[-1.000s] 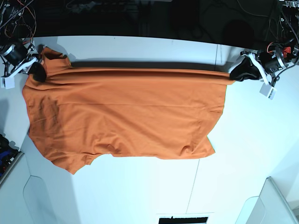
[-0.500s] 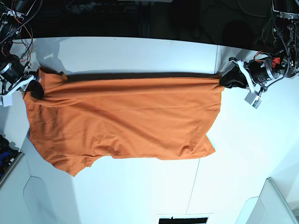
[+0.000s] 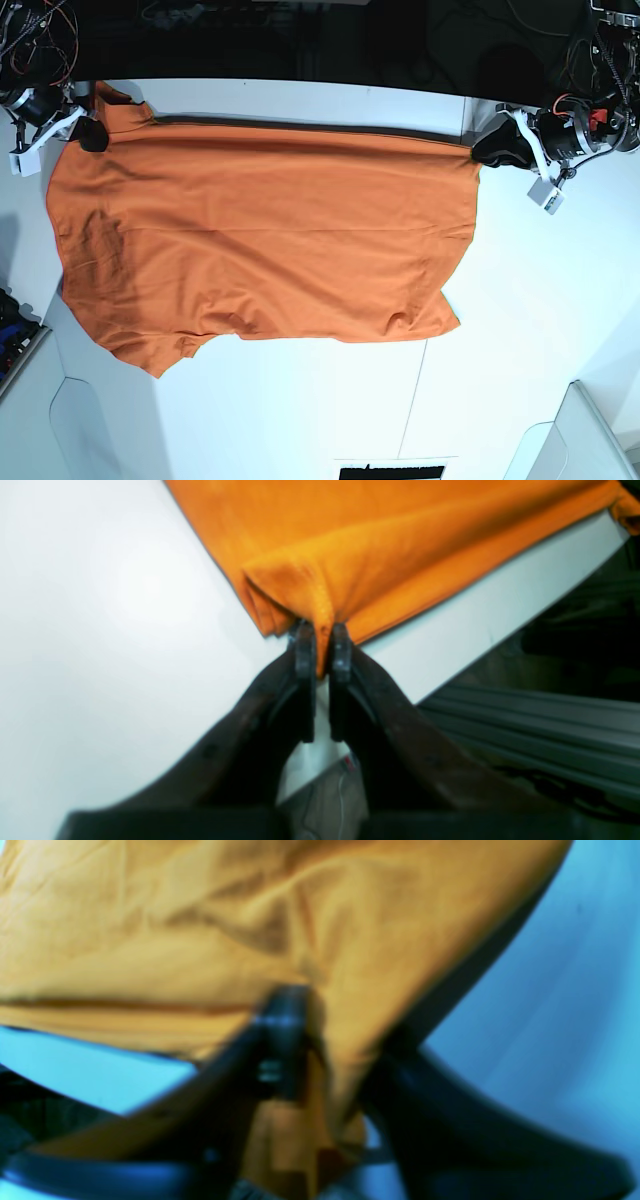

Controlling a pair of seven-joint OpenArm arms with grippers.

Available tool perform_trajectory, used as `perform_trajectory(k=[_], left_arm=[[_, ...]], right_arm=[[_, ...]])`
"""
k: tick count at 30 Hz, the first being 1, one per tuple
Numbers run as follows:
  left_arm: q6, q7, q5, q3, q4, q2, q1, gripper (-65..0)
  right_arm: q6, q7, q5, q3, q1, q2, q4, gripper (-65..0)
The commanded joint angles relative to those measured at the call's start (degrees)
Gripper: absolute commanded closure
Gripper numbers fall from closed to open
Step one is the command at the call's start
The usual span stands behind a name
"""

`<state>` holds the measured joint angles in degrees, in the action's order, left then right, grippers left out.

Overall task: Layout the t-shirt on the table in an organized manner, then fold the t-shirt properly
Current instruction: 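Fold the lifted edge over the shirt body with both grippers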

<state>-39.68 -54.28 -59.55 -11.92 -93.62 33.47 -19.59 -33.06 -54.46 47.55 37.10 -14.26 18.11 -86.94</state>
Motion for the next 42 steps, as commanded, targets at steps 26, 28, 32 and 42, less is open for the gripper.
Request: perform_trajectory(k=[26,28,32,42], left_arm=[[-0.32,-0.42,-2.80,-0.52,-0.85,1.14,-0.44,0.0],[-0.32,-0.42,-2.80,-0.52,-0.85,1.14,-0.44,0.0],[-0.32,-0.42,-2.75,-0.52,-0.85,1.11,-0.44,0.0],[-0.32,-0.39,-2.80,-0.52,-0.85,1.11,-0.44,0.0]], right_arm=[[-0.20,0.57,0.90,5.92,-10.21,1.09,-7.72,-24.4],[-0.17,0.66,0.66,4.72,-10.23,1.07,-7.15,-24.4],[-0.15,0.63,0.68,4.07,-10.21,1.09,-6.95,-23.0],[-0.17,0.70,0.50,4.07,-10.23,0.00,-6.93,-9.9]])
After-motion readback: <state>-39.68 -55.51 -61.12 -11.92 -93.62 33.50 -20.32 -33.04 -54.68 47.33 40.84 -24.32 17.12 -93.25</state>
